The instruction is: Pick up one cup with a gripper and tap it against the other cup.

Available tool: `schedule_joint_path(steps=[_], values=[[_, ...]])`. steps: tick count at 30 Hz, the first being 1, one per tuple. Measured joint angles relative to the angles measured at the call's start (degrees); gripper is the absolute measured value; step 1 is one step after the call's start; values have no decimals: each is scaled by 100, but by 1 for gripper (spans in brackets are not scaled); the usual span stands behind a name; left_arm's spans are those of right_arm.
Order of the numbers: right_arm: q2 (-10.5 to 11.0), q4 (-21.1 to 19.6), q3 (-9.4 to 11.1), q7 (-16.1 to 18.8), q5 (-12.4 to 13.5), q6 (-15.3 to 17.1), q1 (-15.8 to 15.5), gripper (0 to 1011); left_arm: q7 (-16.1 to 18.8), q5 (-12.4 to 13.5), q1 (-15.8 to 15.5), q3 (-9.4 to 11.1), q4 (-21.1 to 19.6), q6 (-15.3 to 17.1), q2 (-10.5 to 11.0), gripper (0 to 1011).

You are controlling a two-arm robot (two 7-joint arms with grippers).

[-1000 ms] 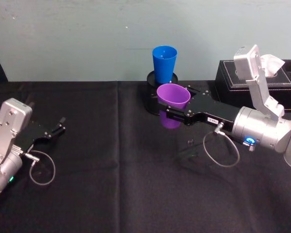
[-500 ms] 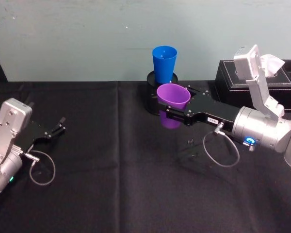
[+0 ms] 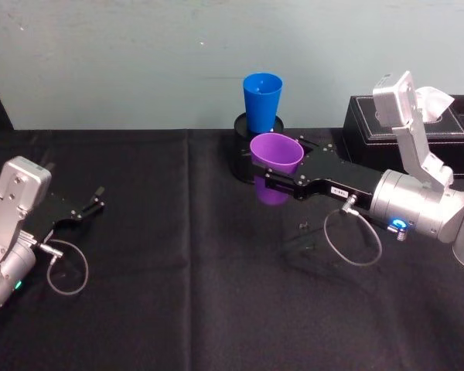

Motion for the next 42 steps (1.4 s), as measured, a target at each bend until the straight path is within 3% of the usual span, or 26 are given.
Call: schedule_joint_path(steps=[9, 15, 28, 42], values=[[1, 1, -5, -1, 0, 0, 3, 723, 0, 0, 0, 0, 0, 0, 0, 1000], [-45, 208, -105, -91, -86, 24, 139, 723, 0, 0, 0, 0, 0, 0, 0, 1000], [-474, 1065, -172, -292, -289, -60, 602, 723, 0, 0, 0, 0, 0, 0, 0, 1000], [-910, 1847, -24, -443, -510, -401, 930, 723, 1, 0, 0, 0, 0, 0, 0, 1000]])
